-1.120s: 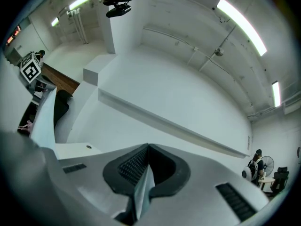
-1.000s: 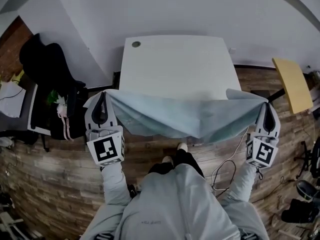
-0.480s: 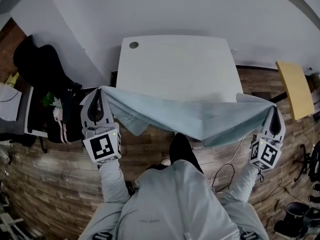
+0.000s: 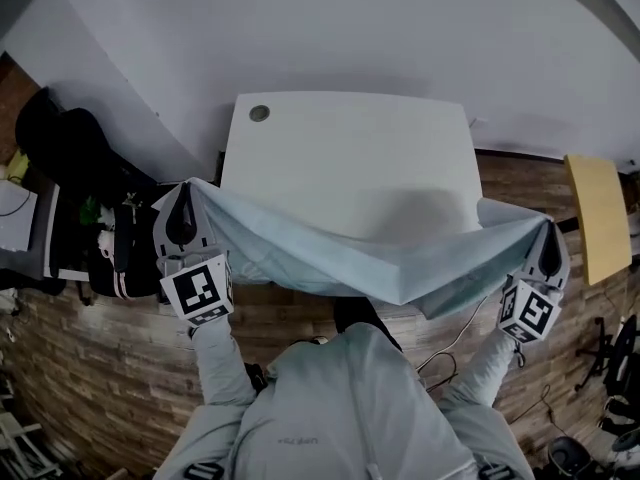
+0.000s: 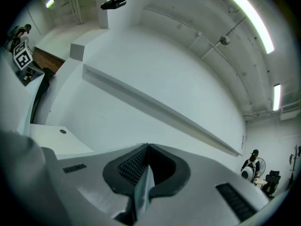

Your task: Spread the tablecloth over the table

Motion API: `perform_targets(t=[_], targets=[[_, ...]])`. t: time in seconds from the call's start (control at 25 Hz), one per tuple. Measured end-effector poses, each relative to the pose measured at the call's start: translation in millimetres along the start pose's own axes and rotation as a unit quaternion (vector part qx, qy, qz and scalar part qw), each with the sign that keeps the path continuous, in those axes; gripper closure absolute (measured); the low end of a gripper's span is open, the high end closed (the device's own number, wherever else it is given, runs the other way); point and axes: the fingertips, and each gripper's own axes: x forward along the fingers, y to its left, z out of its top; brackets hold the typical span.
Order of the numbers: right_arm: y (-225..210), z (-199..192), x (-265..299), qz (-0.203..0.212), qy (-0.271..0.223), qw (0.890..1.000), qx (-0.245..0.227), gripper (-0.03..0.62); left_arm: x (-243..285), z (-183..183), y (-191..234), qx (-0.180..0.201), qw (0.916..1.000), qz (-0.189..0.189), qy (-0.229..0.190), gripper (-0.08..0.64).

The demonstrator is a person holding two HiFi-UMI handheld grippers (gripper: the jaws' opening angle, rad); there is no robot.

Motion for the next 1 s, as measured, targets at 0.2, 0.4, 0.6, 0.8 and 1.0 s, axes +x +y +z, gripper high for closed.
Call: perform_targets(t=[0.2,0.4,0.6,0.8,1.0], targets=[[-0.8,-11.3,70.1,0.017,0.009,1.0,-0.004,0.569,49.5,-1.9,-1.4,0.008,0.9992,0.033,0.022,0.535],[-0.2,-22.6,131.2,0.034,0.015,0.999,-0.007,0.569,93.2,-3.4,3.5,0.02,0.9974,0.063,0.031,0.535],[6.1,-34.4,185.6,0.058,0.018,0.998,-0.006,0.569,137.5,-4.8,4.4,0.037,0.9956,0.078,0.037,0.535],[28.8,-39.5,224.8,0.081,0.021,0.996,-0.022,0.569,174.5,-12.9,2.1,0.051,0.9947,0.076,0.048,0.535],[45.8,-40.9,248.1,0.083,0.015,0.996,-0.042,0.569,202.7,-25.5,-3.1,0.062,0.9946,0.067,0.049,0.535]])
